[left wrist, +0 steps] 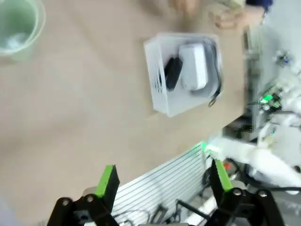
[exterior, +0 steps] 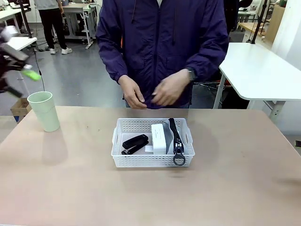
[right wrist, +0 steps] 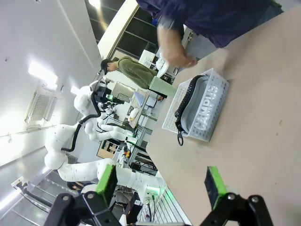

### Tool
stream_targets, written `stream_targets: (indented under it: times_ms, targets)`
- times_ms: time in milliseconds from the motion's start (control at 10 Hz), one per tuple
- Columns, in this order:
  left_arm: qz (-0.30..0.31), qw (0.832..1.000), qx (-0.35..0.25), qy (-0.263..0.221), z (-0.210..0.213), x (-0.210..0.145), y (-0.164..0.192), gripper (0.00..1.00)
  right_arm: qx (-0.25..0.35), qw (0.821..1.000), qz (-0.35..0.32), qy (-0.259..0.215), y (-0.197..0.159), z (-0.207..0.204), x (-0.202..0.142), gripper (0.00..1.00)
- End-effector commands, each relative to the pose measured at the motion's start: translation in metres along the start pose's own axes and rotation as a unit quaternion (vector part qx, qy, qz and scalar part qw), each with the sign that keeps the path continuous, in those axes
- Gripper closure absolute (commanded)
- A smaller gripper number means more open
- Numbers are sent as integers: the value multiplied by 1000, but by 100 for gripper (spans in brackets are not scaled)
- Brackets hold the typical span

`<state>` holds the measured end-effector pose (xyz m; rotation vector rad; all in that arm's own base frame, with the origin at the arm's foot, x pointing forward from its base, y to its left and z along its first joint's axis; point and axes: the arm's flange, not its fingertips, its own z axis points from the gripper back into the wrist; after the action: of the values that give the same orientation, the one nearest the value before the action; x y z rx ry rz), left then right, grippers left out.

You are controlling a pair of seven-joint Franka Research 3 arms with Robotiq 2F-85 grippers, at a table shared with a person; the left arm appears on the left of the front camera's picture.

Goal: Efficiently arrange items inside the basket to fit them all.
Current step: Pick up the Stapler and place it inside the Organizing basket, then pick up the Reusable plastic cup and place it inside the Organizing basket.

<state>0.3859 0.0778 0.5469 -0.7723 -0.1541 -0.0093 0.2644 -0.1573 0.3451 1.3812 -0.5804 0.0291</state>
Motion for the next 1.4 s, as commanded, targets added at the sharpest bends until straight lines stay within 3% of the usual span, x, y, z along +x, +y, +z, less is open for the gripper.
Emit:
stream_targets:
  times_ms: [0, 200, 500, 600, 1300]
  targets:
    - [41, 992, -93, -79, 22, 3, 48, 0, 6, 1000, -2, -7, 4, 0, 1, 0]
    - [90, 982, -137, -99, 37, 11, 112, 0, 6, 1000, -2, -7, 4, 0, 1, 0]
    - [88, 974, -193, -82, 36, 20, 163, 0, 6, 1000, -2, -7, 4, 0, 1, 0]
    - [117, 978, -142, -103, 33, 4, 148, 0, 6, 1000, -2, -7, 4, 0, 1, 0]
    - [117, 978, -142, -103, 33, 4, 148, 0, 6, 1000, -2, -7, 4, 0, 1, 0]
